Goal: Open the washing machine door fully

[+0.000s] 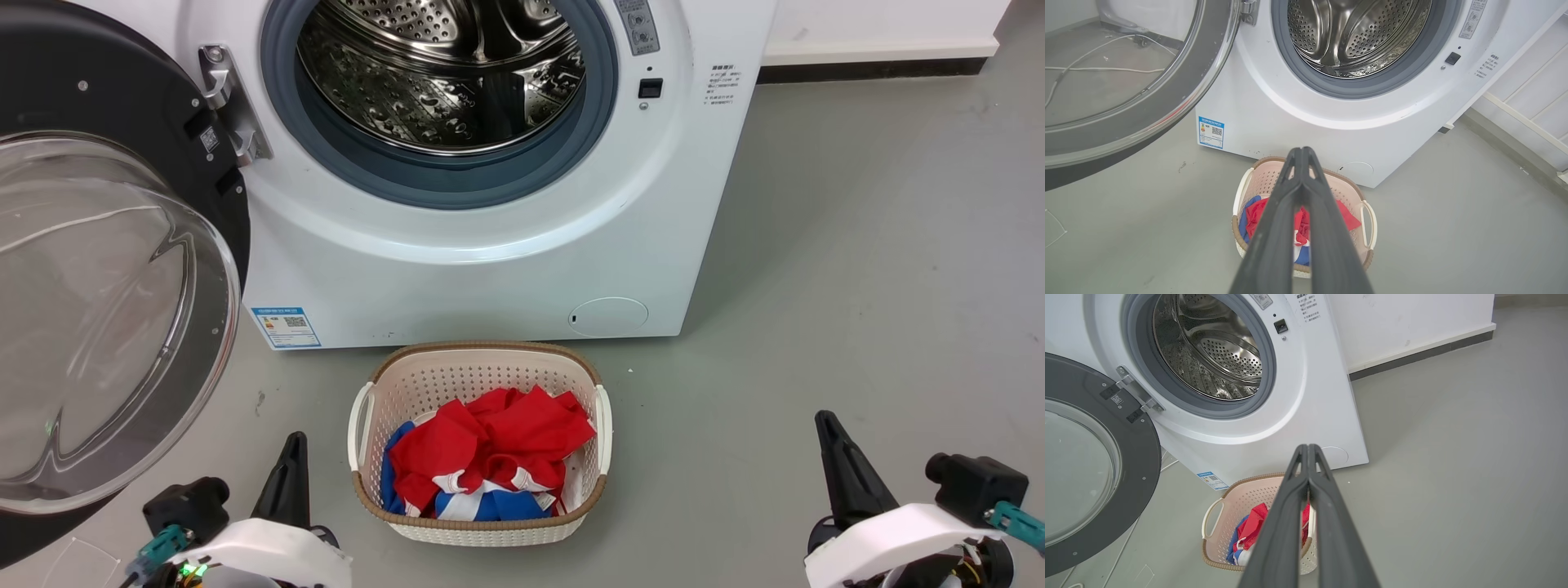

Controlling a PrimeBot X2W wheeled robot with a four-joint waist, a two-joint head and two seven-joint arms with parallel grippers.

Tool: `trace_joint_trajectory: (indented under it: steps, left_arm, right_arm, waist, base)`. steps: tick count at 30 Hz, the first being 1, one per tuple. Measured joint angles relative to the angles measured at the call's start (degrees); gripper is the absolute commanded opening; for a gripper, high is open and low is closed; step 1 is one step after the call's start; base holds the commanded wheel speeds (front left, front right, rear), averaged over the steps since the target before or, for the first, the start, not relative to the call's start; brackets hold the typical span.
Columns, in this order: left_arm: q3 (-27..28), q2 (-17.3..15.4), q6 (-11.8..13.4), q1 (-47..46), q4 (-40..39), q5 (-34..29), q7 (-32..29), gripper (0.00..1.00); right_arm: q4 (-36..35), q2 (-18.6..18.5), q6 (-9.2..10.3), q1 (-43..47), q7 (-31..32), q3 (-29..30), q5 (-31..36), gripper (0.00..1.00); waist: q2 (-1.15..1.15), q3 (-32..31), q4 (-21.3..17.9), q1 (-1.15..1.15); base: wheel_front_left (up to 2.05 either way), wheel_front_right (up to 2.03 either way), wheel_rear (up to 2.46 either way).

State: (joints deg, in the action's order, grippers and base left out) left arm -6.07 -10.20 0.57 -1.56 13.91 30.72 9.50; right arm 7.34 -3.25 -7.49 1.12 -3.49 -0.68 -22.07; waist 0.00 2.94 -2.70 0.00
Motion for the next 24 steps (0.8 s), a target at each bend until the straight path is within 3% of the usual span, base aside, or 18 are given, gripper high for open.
trace_joint_trajectory:
  steps: [24]
  left_arm:
    - [3.91,2.19,-2.36,-1.08,0.01,19.07,-4.85,0.0]
  right_arm:
    - [2.01,-0.77,0.0,-2.04,2.02,0.81,-22.86,0.0]
  waist:
    - [0.0,-0.59,0.57,0.0]
  base:
    - [0.0,0.0,0.0]
